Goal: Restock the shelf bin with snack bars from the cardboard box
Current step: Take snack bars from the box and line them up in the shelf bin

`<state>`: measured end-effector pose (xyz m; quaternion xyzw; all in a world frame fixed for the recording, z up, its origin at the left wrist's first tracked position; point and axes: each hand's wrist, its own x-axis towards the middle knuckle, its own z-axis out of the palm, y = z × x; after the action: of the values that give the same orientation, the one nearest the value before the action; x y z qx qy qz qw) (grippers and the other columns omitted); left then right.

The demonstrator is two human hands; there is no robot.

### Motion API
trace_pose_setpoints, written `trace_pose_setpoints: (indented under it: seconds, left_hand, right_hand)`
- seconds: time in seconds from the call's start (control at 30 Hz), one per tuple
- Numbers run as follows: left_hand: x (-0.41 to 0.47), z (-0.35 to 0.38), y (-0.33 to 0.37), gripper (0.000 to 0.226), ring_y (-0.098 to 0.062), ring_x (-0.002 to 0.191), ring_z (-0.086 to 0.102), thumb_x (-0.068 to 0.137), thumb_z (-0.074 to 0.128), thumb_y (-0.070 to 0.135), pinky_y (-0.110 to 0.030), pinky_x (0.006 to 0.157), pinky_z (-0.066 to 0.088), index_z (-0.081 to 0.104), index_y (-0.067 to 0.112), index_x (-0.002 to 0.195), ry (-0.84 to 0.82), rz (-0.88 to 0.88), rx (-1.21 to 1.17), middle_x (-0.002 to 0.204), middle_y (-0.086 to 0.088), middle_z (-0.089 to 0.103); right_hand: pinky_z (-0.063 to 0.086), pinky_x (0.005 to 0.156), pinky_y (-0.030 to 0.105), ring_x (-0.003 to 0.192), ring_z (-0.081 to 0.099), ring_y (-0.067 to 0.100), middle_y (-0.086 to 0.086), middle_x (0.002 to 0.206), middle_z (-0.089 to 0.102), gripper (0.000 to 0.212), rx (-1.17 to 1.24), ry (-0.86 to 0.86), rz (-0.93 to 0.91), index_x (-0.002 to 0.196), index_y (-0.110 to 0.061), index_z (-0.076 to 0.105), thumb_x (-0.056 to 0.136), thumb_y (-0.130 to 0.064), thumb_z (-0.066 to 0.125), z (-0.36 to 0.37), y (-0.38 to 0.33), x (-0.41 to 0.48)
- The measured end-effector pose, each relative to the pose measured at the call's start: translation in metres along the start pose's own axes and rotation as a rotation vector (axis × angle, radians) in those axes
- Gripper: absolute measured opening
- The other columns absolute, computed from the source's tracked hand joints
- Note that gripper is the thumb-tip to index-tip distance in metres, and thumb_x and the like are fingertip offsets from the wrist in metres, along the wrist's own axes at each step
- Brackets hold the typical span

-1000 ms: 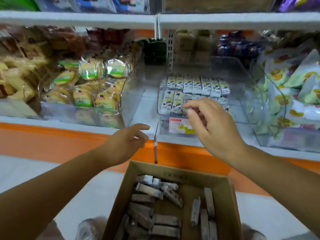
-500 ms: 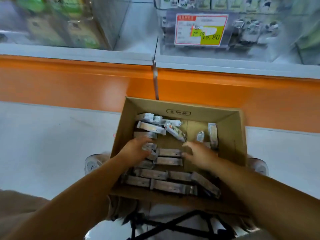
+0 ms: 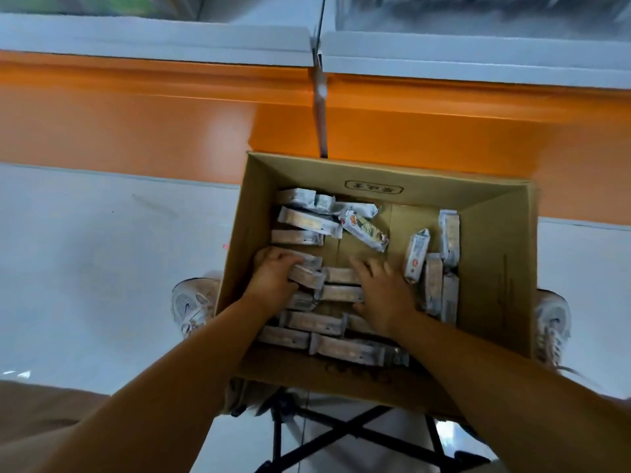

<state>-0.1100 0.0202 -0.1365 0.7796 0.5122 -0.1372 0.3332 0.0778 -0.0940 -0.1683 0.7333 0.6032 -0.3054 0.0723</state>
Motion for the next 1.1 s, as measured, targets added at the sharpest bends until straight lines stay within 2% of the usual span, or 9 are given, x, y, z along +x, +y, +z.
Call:
trace_pose_setpoints:
  seconds: [0.2,0.3,0.43,0.5,0.57,0.63,0.73,0.9,1.1]
  left_hand:
    - [-0.002,0.003,0.006,0.04,-0.024,0.13,0.034,0.09,0.065,0.013,-0.029,0.109,0.03,0.059,0.02,0.13,0.094,-0.031,0.004,0.134,-0.005,0.052]
    - [-0.008,-0.001,0.014,0.031,-0.025,0.118,0.052,0.093,0.063,0.021,-0.033,0.094,0.042,0.059,0.016,0.123,0.145,-0.054,-0.104,0.121,-0.007,0.06]
    - [-0.019,-0.016,0.042,0.033,-0.019,0.093,0.063,0.097,0.057,0.03,-0.027,0.07,0.046,0.05,0.012,0.124,0.103,-0.15,-0.404,0.109,-0.006,0.064]
    - [-0.023,-0.025,0.062,0.031,-0.012,0.077,0.06,0.095,0.059,0.031,-0.017,0.056,0.047,0.05,0.011,0.118,0.096,-0.188,-0.675,0.098,-0.005,0.064]
    - [-0.03,-0.036,0.081,0.025,-0.015,0.064,0.058,0.095,0.061,0.028,-0.018,0.046,0.046,0.05,0.008,0.105,0.013,-0.221,-0.976,0.08,-0.005,0.061]
    - [-0.036,-0.047,0.094,0.025,-0.031,0.07,0.065,0.091,0.065,0.023,-0.029,0.057,0.053,0.058,0.002,0.103,-0.095,-0.189,-1.243,0.08,-0.015,0.067]
    - [-0.048,-0.066,0.104,0.036,-0.037,0.105,0.068,0.09,0.067,0.016,-0.041,0.082,0.055,0.064,0.003,0.123,-0.209,-0.052,-1.349,0.114,-0.02,0.071]
    - [-0.076,-0.099,0.13,0.037,-0.029,0.101,0.071,0.087,0.067,0.014,-0.037,0.076,0.059,0.064,0.009,0.124,-0.228,0.111,-1.351,0.113,-0.016,0.072]
    - [-0.099,-0.134,0.151,0.045,-0.031,0.107,0.069,0.084,0.072,0.005,-0.049,0.093,0.054,0.06,0.009,0.127,-0.117,0.251,-1.293,0.116,-0.014,0.072]
  right_hand:
    - [0.04,0.093,0.037,0.12,0.04,0.026,0.004,0.131,0.044,0.069,0.026,0.038,0.019,0.14,-0.021,0.036,0.081,-0.04,0.067,-0.002,-0.013,0.002]
    - [0.048,0.08,0.035,0.102,0.053,0.023,0.005,0.117,0.051,0.062,0.45,0.1,0.204,0.127,-0.02,0.045,0.074,-0.041,0.069,-0.018,-0.011,-0.001]
    - [0.048,0.067,0.027,0.088,0.056,0.011,-0.001,0.114,0.051,0.057,0.993,0.121,0.322,0.129,-0.018,0.04,0.081,-0.029,0.069,-0.057,-0.015,-0.01]
    - [0.047,0.072,0.027,0.096,0.057,0.013,-0.002,0.117,0.055,0.044,1.168,0.124,0.331,0.123,-0.019,0.047,0.085,-0.031,0.066,-0.076,-0.019,-0.018]
    - [0.049,0.088,0.039,0.1,0.057,0.014,-0.001,0.115,0.061,0.029,1.357,0.104,0.307,0.111,-0.02,0.055,0.087,-0.033,0.063,-0.093,-0.025,-0.029]
    - [0.043,0.101,0.054,0.107,0.059,0.019,0.003,0.115,0.064,0.031,1.488,0.083,0.258,0.106,-0.021,0.06,0.081,-0.038,0.064,-0.106,-0.033,-0.043]
    - [0.039,0.106,0.055,0.116,0.058,0.025,0.006,0.119,0.066,0.035,1.628,0.06,0.147,0.113,-0.02,0.061,0.082,-0.036,0.06,-0.123,-0.037,-0.066]
    - [0.039,0.108,0.048,0.117,0.059,0.024,0.005,0.122,0.067,0.029,1.626,0.069,-0.031,0.123,-0.019,0.063,0.096,-0.017,0.053,-0.159,-0.032,-0.104]
    - [0.057,0.077,0.03,0.092,0.07,0.019,0.014,0.112,0.064,0.032,1.587,0.23,-0.053,0.12,-0.012,0.054,0.09,-0.003,0.06,-0.205,-0.033,-0.14]
